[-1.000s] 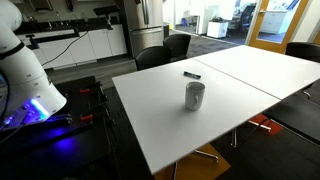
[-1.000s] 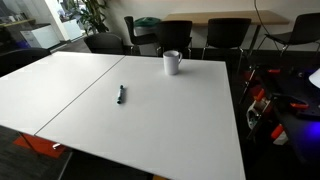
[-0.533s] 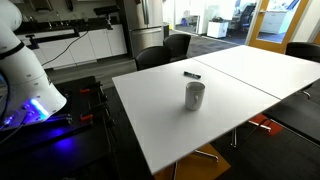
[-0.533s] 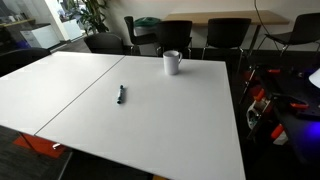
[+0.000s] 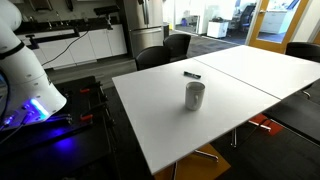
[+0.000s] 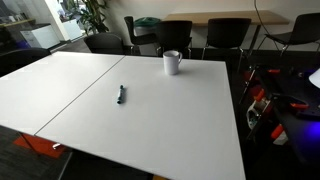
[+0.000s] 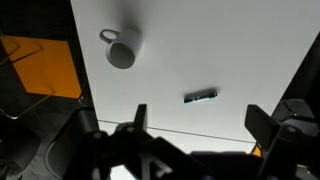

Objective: Place the marker inside the mug

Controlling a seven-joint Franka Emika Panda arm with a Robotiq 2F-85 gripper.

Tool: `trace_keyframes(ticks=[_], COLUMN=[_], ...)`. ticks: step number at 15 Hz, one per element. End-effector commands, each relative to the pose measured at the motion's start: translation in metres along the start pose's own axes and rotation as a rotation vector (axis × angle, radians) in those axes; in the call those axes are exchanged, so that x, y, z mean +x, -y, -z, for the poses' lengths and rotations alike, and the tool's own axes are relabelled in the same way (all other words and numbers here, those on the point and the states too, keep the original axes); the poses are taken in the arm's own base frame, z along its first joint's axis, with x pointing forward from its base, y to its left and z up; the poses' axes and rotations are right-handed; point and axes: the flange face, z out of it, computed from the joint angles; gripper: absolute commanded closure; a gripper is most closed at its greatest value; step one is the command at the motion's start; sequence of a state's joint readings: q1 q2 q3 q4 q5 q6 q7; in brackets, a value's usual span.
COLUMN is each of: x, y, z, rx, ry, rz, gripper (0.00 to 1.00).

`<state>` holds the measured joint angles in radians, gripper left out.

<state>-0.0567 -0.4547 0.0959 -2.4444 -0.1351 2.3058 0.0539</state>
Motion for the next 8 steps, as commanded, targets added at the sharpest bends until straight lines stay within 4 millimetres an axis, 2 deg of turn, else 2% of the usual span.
trace_keyframes(ticks=[1, 8], x=[0.024, 0.068], y=[0.013, 0.041], z=[-0.003, -0.018], rx=[-0.004, 0.049], ry=[-0.017, -0.022], rz=[-0.114, -0.334], gripper=[0.00, 0.00])
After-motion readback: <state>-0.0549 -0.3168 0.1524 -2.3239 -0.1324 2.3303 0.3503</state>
